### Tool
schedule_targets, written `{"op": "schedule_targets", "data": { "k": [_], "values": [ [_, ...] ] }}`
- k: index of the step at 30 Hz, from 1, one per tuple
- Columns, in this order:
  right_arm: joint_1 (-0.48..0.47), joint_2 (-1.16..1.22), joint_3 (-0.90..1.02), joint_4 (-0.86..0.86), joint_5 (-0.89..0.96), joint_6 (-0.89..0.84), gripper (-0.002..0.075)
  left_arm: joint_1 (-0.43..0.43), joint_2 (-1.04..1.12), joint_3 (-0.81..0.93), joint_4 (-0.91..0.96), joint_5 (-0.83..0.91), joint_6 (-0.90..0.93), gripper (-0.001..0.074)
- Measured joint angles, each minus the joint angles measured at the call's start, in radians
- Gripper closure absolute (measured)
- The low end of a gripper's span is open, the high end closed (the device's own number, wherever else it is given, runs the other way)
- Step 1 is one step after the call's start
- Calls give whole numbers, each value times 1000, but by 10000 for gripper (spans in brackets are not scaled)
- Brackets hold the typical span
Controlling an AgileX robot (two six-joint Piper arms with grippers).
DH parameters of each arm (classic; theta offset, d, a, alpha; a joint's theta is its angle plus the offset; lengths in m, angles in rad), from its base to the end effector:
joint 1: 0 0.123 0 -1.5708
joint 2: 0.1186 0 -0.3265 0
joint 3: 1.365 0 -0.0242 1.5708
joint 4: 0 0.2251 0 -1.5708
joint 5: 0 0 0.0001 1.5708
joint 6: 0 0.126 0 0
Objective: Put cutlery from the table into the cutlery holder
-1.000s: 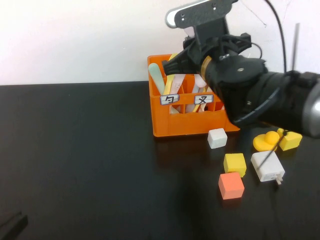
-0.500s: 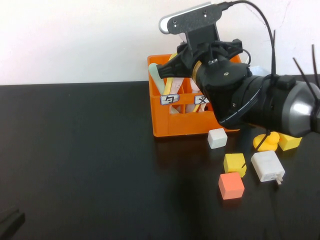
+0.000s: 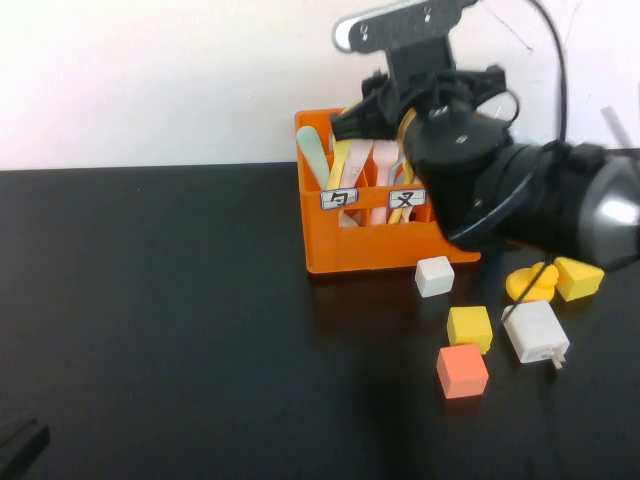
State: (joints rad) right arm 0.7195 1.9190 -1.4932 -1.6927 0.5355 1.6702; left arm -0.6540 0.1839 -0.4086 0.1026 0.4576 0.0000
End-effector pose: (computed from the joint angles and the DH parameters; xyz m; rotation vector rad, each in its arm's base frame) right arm 0.3972 0.2630 0.3340 -0.3152 1.7721 -0.0050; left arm 0.0191 -0.0075 0.2943 0.5984 1.6220 -0.3773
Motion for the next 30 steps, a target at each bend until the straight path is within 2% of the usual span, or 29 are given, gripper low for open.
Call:
{"op": "schedule_targets", "data": {
  "k": [2, 6, 9, 16, 23, 30],
  "values": [
    [0, -38, 2, 2, -28, -26, 470, 0, 0, 0, 7, 0, 0, 736],
    [0, -181, 39, 56, -166, -99, 652, 0, 0, 0, 65, 0, 0, 736],
    [0, -303, 123, 60, -283, -111, 707, 0, 0, 0, 123, 0, 0, 736],
    [0, -569, 396, 8, -536, -117, 727, 0, 0, 0, 155, -45, -7, 736],
    [0, -832, 555, -39, -769, -115, 727, 0, 0, 0, 155, -43, -7, 736],
    [0, -1058, 625, -51, -816, -119, 727, 0, 0, 0, 155, -41, -7, 736]
  ]
}}
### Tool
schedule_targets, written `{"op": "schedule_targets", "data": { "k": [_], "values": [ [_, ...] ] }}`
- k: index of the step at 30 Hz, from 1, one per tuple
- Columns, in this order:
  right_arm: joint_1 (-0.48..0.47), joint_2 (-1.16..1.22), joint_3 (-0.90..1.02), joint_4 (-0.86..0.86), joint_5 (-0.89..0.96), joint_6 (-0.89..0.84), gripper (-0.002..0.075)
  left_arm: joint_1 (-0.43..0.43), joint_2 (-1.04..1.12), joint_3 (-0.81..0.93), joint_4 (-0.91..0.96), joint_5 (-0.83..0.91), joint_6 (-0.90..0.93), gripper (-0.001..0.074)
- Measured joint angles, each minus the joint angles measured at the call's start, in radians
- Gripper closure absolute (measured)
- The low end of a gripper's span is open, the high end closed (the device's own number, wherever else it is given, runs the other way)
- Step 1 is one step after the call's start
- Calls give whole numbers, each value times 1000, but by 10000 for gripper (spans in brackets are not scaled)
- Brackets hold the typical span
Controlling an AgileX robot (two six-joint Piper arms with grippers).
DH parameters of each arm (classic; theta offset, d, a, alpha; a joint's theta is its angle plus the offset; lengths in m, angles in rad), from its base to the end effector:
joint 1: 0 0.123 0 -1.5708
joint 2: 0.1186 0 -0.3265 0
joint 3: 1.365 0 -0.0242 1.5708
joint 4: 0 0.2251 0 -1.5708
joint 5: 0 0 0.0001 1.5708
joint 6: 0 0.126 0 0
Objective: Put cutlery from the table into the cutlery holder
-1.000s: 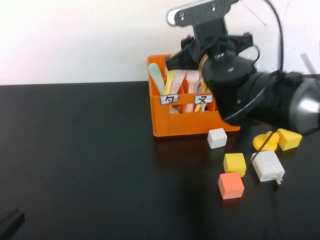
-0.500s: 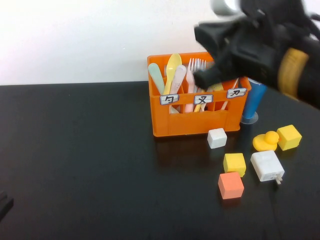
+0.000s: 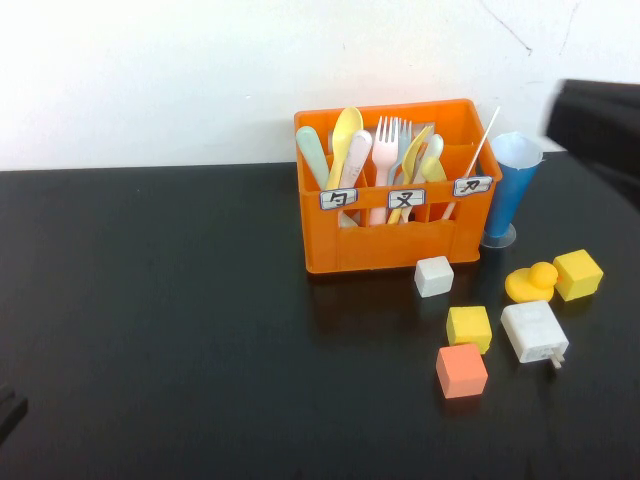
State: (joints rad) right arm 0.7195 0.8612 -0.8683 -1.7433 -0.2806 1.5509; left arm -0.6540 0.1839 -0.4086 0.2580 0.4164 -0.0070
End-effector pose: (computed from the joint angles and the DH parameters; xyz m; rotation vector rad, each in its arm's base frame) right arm 0.0985 0.1319 0.4449 -0.8861 1.2846 0.6229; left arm 0.0237 -0.0018 0.3007 0.6414 1.5396 -0.2355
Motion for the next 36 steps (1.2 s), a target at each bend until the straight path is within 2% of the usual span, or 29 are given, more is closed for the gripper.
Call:
{"op": "schedule_targets", "data": {
  "k": [10, 18, 25, 30, 36],
  "values": [
    [0, -71, 28, -2, -20, -2, 727, 0, 0, 0, 0, 0, 0, 736],
    [0, -69, 57, -6, -114, 46, 727, 0, 0, 0, 0, 0, -1, 736],
    [0, -113, 227, -11, -93, -15, 727, 0, 0, 0, 0, 0, -2, 736],
    [0, -275, 360, -11, -60, -19, 728, 0, 0, 0, 0, 0, -2, 736],
    [0, -443, 501, -11, 77, -19, 728, 0, 0, 0, 0, 0, -4, 736]
  ]
}}
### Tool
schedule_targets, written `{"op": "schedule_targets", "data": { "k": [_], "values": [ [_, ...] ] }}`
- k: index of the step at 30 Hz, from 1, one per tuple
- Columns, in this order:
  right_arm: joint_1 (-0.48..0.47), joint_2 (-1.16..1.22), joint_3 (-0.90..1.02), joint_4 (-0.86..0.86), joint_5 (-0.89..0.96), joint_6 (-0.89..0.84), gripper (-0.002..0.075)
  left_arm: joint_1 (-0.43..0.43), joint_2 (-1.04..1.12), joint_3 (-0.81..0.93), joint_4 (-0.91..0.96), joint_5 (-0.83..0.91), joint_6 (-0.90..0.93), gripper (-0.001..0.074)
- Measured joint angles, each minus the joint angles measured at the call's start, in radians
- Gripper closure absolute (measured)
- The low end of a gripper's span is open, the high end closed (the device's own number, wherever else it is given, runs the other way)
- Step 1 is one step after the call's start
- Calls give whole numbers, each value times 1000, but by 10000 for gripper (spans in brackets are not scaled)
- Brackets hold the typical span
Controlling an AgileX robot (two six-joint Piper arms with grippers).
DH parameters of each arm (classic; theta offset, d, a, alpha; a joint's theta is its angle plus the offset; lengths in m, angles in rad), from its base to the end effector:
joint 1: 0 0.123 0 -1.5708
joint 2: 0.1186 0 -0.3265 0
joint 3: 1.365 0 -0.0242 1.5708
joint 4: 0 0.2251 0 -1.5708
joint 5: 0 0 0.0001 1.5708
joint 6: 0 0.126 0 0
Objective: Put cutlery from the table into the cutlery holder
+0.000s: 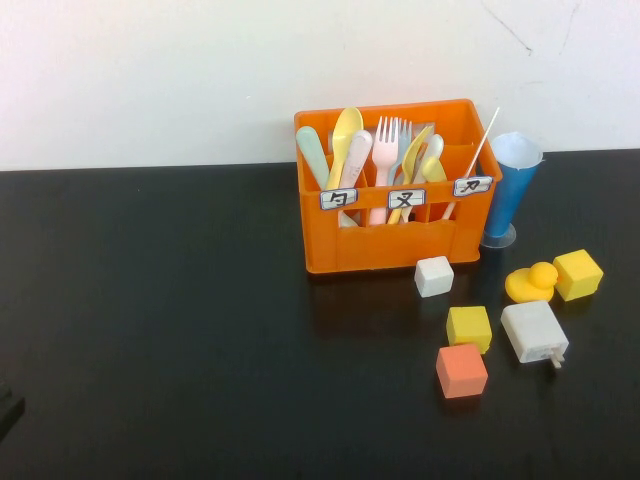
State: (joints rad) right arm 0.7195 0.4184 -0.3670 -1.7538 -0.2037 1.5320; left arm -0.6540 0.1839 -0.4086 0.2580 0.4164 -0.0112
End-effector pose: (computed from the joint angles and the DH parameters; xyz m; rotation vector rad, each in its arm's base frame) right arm 0.0340 0.0630 0.3221 -0.8660 1.3438 0.5431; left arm 0.0237 -0.0018 0.3007 0.6383 1.5410 -0.2387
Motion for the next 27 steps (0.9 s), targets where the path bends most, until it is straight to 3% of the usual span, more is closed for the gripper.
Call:
{"op": "schedule_targets", "data": {
  "k": [3, 6, 8, 11, 14, 19, 27],
  "values": [
    [0, -28, 56, 0, 64, 0, 728, 0, 0, 0, 0, 0, 0, 736],
    [0, -45, 93, 145, 135, -100, 728, 0, 0, 0, 0, 0, 0, 736],
    [0, -60, 101, 374, 232, -352, 728, 0, 0, 0, 0, 0, 0, 736],
    [0, -98, 103, 788, 444, -884, 728, 0, 0, 0, 0, 0, 0, 736],
    [0, -149, 103, 1120, 658, -1222, 728, 0, 0, 0, 0, 0, 0, 736],
    [-43, -284, 121, 1245, 793, -1340, 728, 0, 0, 0, 0, 0, 0, 736],
    [-412, -410, 181, 1249, 669, -1375, 729, 0, 0, 0, 0, 0, 0, 736]
  ]
}}
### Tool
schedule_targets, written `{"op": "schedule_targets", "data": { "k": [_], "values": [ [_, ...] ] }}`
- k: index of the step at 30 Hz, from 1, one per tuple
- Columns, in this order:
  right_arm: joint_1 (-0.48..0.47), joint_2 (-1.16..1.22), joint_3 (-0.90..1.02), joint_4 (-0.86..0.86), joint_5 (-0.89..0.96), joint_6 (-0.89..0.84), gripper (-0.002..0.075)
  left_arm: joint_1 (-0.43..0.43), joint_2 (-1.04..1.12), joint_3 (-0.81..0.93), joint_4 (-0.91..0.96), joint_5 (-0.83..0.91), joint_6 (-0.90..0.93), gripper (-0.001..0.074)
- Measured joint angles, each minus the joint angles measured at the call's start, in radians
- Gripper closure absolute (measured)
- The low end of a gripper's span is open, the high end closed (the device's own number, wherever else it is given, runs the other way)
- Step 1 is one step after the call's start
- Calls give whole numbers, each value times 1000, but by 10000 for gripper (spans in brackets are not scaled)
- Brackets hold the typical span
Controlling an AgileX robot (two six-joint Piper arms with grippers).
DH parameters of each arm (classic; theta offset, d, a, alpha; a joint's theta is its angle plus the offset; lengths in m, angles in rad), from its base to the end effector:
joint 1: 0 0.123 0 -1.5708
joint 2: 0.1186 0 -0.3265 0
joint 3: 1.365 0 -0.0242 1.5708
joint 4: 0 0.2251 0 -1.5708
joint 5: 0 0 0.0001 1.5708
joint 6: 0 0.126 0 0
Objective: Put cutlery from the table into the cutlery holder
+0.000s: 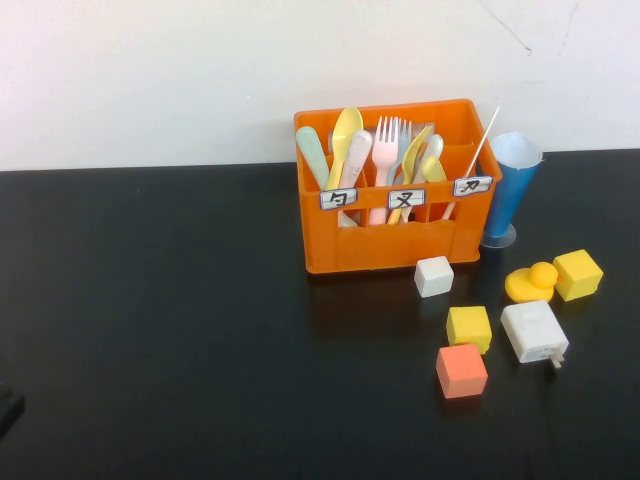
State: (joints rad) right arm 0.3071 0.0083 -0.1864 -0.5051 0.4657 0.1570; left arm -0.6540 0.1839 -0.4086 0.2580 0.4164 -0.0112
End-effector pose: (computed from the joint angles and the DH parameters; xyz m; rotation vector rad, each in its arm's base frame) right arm 0.0165 -0.0235 0.2283 -0.3586 1.6819 -0.1844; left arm 0.0237 -0.0018 0.3007 0.6383 1.5410 -0.2387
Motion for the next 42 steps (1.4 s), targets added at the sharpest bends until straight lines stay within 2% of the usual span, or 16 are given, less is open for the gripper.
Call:
{"op": "schedule_targets", "data": {
  "k": [3, 6, 12, 17, 20, 24, 29, 42],
  "values": [
    [-98, -14, 15, 0, -69, 6, 729, 0, 0, 0, 0, 0, 0, 736],
    [-141, -16, 17, 0, -112, 40, 729, 0, 0, 0, 0, 0, 0, 736],
    [-152, -21, 63, 55, -165, 51, 729, 0, 0, 0, 0, 0, 0, 736],
    [-161, -22, 149, 282, -173, -123, 729, 0, 0, 0, 0, 0, 0, 736],
    [-190, -22, 181, 328, -183, -183, 729, 0, 0, 0, 0, 0, 0, 736],
    [-226, -22, 211, 345, -201, -194, 729, 0, 0, 0, 0, 0, 0, 736],
    [-225, -22, 213, 349, -134, -194, 729, 0, 0, 0, 0, 0, 0, 736],
    [-225, -22, 212, 349, -126, -192, 729, 0, 0, 0, 0, 0, 0, 736]
  ]
}}
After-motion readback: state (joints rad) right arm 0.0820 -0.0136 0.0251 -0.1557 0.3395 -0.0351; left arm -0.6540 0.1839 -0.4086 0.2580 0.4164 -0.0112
